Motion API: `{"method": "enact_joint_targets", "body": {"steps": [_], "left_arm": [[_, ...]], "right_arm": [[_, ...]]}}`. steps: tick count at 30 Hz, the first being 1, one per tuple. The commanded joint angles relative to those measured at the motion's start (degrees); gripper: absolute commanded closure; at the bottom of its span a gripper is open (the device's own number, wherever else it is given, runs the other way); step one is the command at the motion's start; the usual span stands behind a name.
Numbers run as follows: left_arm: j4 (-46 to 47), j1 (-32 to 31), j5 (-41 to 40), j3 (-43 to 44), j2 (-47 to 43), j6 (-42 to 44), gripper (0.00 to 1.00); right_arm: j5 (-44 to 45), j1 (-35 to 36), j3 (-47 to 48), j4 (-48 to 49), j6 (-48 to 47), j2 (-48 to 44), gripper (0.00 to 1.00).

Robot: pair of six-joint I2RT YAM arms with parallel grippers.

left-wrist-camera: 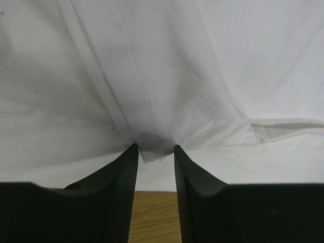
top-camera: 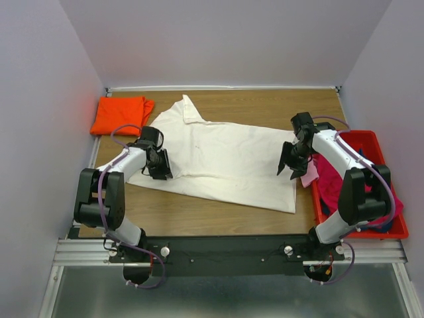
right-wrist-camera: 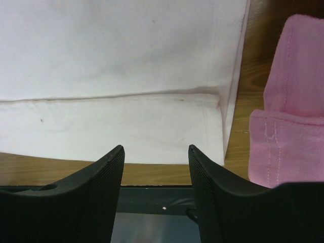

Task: Fold and stack the t-shirts
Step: Fold the tshirt

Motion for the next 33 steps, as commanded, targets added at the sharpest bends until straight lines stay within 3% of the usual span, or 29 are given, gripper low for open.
{"method": "enact_joint_targets", "body": {"steps": [1,4,8,10,33], "left_arm": [[-0.6,-0.7,-0.8,1.5,0.8,-0.1,0.71],[-1.0,-1.1,-0.7,2.6,0.9,-0.3,0.88],[-1.9,-1.4,-0.9,5.6,0.8,-0.5,0.92],[-2.4,-1.7,-0.6,7.8,1.5,-0.2,1.00],[-7.4,-8.3,-0.6,29.2,18.4,4.6,1.00]], "right_arm": [[-0.5,0.0,-0.1,0.9,-0.8,0.8,0.39],[-0.5,0.1,0.0,0.8,-0.8,0.9,0.39],[-0.3,0.0,0.0,0.9,-0.8,0.9,0.39],[-0.1,0.1,0.1,0.8,-0.8,0.9,0.39],[0.4,0.0,0.6,0.6,-0.5,3.2,0.39]]}}
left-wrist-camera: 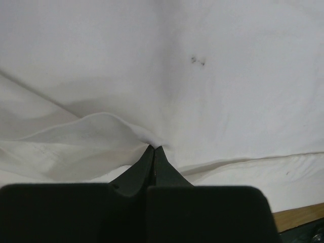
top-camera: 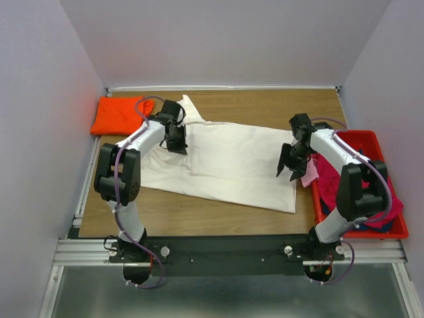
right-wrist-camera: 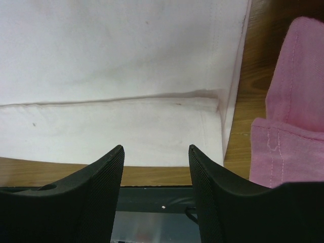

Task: Fold and stack the t-shirts
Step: Fold the tshirt

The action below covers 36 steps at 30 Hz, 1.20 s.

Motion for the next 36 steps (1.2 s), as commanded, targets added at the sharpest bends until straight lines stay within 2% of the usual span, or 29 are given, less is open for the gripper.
{"method": "enact_joint_targets", "body": {"steps": [1,9,18,31,36], "left_arm": [[-2.3,-1.1,-0.5,4.1,2.8,1.6,1.00],[-4.9,-2.6,-0.5,10.3,7.6,3.0,0.99],[-6.7,-3.4,-0.2,13.7,9.3,3.0,0.77],[-5.3,-3.7,5.9,14.5,10.5,1.7,0.77],[-6.0,-3.8,0.4,15.6,8.1,0.2,0.77]], "right_arm": [[0.5,0.1,0.6,0.6,-0.5,1.1,0.39],[0.5,0.1,1.0,0.4,-1.1,2.7,0.39],[0.5,0.0,1.9,0.3,-1.6,4.4,0.39],[0.4,0.1,2.8,-0.1,-2.2,5.8,0.39],[0.5,0.0,3.0,-0.1,-2.3,5.5,0.38]]}}
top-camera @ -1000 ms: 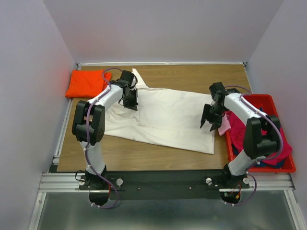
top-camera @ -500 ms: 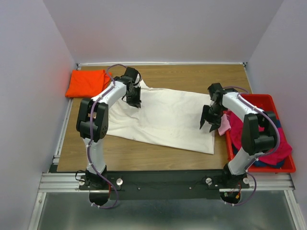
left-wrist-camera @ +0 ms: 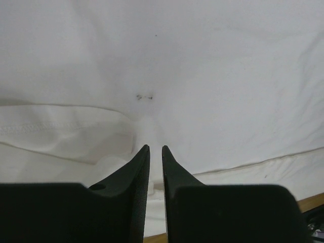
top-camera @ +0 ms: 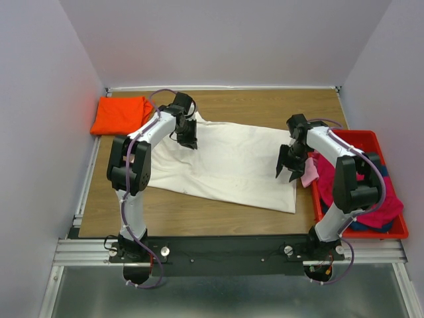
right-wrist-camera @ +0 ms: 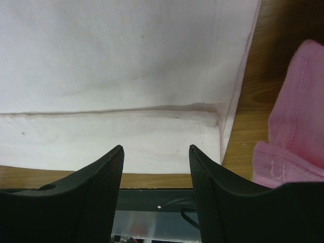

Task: Fold and stack the t-shirts
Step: Fold the tshirt

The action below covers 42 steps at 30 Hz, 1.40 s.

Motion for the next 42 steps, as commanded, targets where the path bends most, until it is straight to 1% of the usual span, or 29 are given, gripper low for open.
{"method": "enact_joint_targets", "body": {"steps": [1,4,5,6,8,11,15,20,36,42], "left_arm": [[-0.7,-0.4,-3.3,1.7,-2.1,-1.7,0.77],[-1.5,-0.4,-6.9,1.8,-4.4,-2.7,0.76],[-1.6,-0.4,-7.4,1.3,-4.8,-3.0,0.73],[-1.6,-0.4,-8.0,1.0,-5.3,-3.2,0.67],[-1.8,-0.4,-8.8,-0.3,-5.7,-3.3,0.60],[-2.3,-0.5,-9.2,-2.0,-5.7,-3.3,0.57],[-1.2,-0.6,-9.5,-3.4,-6.3,-3.2,0.57],[-1.0,-1.1,-7.9,-3.1,-3.4,-2.4,0.57],[0.4,-1.3,-10.8,-1.9,0.3,-1.9,0.57],[1.3,-1.7,-10.9,-1.9,1.5,-1.5,0.66]], "right_arm": [[0.5,0.0,1.6,0.0,-0.9,0.6,0.38],[0.2,0.1,1.5,0.1,-1.0,0.7,0.38],[0.0,0.0,1.5,0.1,-1.0,0.7,0.38],[-0.2,0.0,1.5,0.1,-1.1,0.7,0.38],[-0.2,0.1,1.5,0.1,-1.2,0.6,0.38],[-0.6,0.1,1.3,0.0,-1.3,0.5,0.38],[-0.4,0.1,1.1,0.1,-1.3,-0.1,0.38],[-0.7,0.0,1.2,0.1,-1.3,-0.2,0.38],[-0.2,0.1,0.9,0.2,-0.9,-0.9,0.38],[-0.2,0.1,0.9,0.2,-0.9,-1.0,0.38]]}}
